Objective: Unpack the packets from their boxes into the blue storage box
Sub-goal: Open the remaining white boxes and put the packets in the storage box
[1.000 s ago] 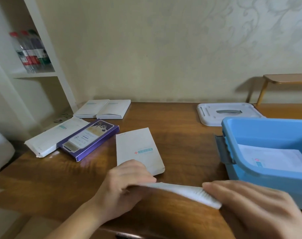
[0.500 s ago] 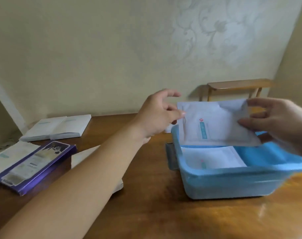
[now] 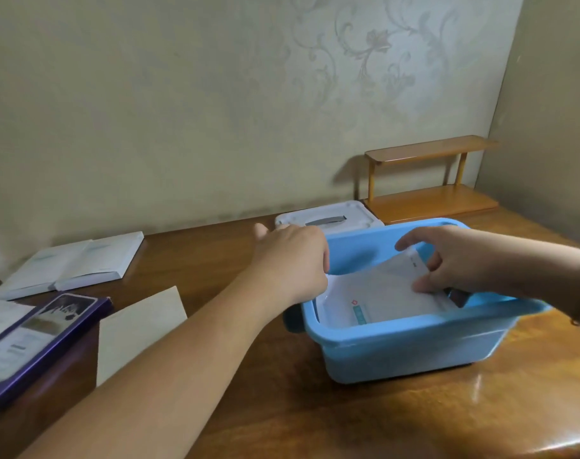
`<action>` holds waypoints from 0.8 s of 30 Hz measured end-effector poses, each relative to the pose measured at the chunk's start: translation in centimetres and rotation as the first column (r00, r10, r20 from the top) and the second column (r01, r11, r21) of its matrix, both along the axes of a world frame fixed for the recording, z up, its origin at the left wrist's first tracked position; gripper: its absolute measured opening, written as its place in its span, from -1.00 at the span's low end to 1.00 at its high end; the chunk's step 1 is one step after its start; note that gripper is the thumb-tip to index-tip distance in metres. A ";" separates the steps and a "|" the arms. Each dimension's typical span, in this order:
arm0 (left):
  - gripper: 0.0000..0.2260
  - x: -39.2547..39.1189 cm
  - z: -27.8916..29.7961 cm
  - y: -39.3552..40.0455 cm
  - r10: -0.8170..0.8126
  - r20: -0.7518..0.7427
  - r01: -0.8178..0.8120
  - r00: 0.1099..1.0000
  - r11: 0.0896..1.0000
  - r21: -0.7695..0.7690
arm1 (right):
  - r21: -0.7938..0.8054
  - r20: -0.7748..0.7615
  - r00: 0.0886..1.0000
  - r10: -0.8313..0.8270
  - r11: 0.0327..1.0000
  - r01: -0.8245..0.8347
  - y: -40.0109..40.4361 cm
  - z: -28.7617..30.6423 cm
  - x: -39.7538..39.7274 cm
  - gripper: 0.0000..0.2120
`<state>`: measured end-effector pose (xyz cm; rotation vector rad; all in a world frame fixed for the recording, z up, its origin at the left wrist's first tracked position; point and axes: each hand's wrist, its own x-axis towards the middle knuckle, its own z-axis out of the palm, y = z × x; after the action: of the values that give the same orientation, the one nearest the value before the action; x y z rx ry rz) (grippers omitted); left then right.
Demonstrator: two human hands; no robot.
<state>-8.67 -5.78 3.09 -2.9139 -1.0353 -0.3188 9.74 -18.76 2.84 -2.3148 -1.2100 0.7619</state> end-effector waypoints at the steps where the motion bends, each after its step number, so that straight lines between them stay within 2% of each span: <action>1: -0.94 0.1 0.0 -0.1 -0.001 -0.018 0.002 1.000 1.000 0.032 | -0.019 0.019 1.000 0.009 1.000 -0.009 0.2 -0.3 0.0 -0.46; 5: -0.90 0.4 0.0 -0.7 -0.058 -0.107 0.070 0.993 0.991 0.116 | -0.095 0.087 0.994 0.065 0.994 -0.057 0.6 -1.0 -0.1 -0.37; 9: -0.64 1.0 0.4 -1.7 -0.191 -0.301 0.182 0.935 0.982 -0.057 | -0.157 0.274 0.946 0.171 0.979 -0.132 0.5 -1.0 0.1 -0.20; 12: -0.65 1.4 0.4 -1.7 -0.203 -0.384 0.178 0.901 0.979 -0.099 | -0.258 0.283 0.925 0.255 0.949 -0.183 0.1 -0.4 0.6 -0.09; 15: -0.66 1.7 0.6 -1.7 -0.188 -0.449 0.148 0.874 0.981 -0.123 | -0.339 0.262 0.909 0.326 0.912 -0.230 -0.2 0.2 0.7 -0.14; 17: -0.67 2.0 0.8 -1.9 -0.178 -0.509 0.126 0.842 0.983 -0.135 | -0.344 0.292 0.878 0.380 0.898 -0.275 0.2 0.0 0.1 -0.21; 19: -0.70 2.3 1.1 -2.0 -0.178 -0.544 0.124 0.820 0.983 -0.134 | -0.346 0.286 0.885 0.368 0.901 -0.263 0.5 0.2 -0.1 -0.24; 21: -0.66 1.7 1.3 -1.8 -0.202 -0.503 0.147 0.840 0.978 -0.147 | -0.350 0.326 0.879 0.349 0.908 -0.230 0.0 0.8 0.2 -0.23; 22: -0.60 1.0 1.3 -1.5 -0.229 -0.421 0.168 0.878 0.970 -0.178 | -0.243 0.418 0.860 0.293 0.948 -0.205 -0.8 1.2 0.6 -0.24; 23: -0.55 -0.3 1.2 -1.1 -0.257 -0.269 0.202 0.928 0.956 -0.215 | -0.075 0.509 0.841 0.181 0.983 -0.166 -1.3 1.7 0.7 -0.29; 24: -0.56 -2.0 0.9 -0.7 -0.270 -0.048 0.251 0.962 0.937 -0.244 | 0.168 0.554 0.825 0.107 0.957 -0.237 -1.6 1.4 0.2 -0.34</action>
<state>-10.68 -6.50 4.03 -3.2524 -0.7187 -0.0867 9.98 -20.39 4.20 -2.3090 -1.6643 -0.0161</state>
